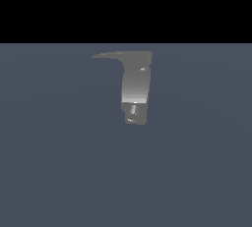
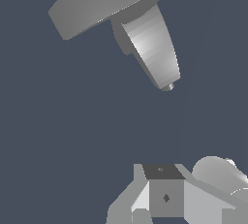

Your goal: Turn on the faucet by rotating a designated handle.

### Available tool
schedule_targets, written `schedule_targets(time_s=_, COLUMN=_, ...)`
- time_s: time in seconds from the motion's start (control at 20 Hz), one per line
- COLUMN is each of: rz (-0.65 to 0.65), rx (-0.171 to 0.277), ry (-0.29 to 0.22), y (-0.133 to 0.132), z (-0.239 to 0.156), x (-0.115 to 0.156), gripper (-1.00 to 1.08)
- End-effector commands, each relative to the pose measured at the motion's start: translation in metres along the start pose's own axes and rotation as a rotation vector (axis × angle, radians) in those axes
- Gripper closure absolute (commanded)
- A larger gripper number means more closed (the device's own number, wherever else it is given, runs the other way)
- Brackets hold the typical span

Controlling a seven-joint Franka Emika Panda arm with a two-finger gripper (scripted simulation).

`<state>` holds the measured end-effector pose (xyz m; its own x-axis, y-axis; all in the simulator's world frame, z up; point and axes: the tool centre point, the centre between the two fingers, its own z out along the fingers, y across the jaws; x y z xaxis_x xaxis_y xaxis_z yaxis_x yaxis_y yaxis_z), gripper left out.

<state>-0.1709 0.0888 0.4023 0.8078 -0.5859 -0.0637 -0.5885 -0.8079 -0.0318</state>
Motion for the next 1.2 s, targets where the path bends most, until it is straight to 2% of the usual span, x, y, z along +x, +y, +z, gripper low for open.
schedule_targets(time_s=0.0, rz=0.054, rx=0.002, ry=0.003, y=-0.013, z=0.007, x=0.005, gripper=1.08)
schedule_targets(time_s=0.55, rz=0.284, rx=0.007, ry=0.014, y=-0.063, z=0.037, x=0.038, gripper=1.08)
schedule_targets(time_s=1.15, rz=0.529, rx=0.011, ry=0.029, y=-0.106, z=0.068, x=0.086, gripper=1.08)
